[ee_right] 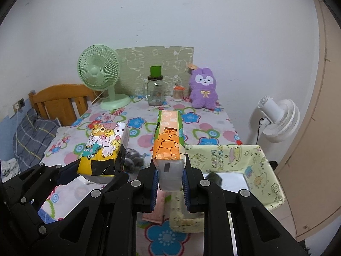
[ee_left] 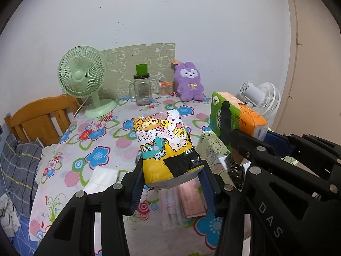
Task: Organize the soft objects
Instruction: 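Lift both held items and carry them toward the gift-paper box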
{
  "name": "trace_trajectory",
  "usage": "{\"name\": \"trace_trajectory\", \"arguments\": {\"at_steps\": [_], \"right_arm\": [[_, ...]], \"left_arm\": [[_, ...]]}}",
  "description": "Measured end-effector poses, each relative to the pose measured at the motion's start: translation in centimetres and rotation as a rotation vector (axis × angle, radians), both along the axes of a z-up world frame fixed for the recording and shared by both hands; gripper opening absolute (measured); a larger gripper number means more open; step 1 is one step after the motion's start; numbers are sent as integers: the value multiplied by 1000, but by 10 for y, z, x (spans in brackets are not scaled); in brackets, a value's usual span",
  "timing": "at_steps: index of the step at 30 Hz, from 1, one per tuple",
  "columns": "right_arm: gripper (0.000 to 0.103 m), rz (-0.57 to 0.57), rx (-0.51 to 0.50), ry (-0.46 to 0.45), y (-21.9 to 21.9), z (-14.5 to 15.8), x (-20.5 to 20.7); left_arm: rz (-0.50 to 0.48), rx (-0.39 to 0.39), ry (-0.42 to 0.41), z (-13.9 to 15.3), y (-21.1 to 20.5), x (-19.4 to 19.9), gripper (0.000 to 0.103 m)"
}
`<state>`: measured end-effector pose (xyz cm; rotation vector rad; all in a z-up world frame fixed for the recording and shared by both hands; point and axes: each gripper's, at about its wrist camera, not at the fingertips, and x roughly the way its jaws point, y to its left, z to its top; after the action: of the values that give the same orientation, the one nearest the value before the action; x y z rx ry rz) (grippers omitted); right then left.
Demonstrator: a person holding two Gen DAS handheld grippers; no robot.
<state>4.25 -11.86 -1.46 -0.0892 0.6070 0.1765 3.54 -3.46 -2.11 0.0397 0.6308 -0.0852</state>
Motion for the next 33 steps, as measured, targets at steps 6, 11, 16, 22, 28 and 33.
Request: {"name": "trace_trajectory", "arguments": {"at_steps": [6, 11, 16, 22, 28, 33], "right_arm": [[23, -13, -1, 1, -15, 1, 6], [23, -38, -5, 3, -29, 0, 11], [23, -71, -7, 5, -45, -3, 15], [23, -103, -8, 11, -63, -7, 19], [23, -128, -9, 20, -78, -12, 24], [23, -150, -8, 28, -90, -17, 28]], "left_arm": [[-21, 6, -2, 1, -16, 7, 50], [-49, -12, 17, -2, -30, 14, 50], [-78, -7, 19, -4, -45, 21, 50], [-110, -2, 26, -9, -61, 29, 50], [-139, 1, 43, -14, -76, 38, 50], [-155, 11, 54, -20, -89, 44, 50]]}}
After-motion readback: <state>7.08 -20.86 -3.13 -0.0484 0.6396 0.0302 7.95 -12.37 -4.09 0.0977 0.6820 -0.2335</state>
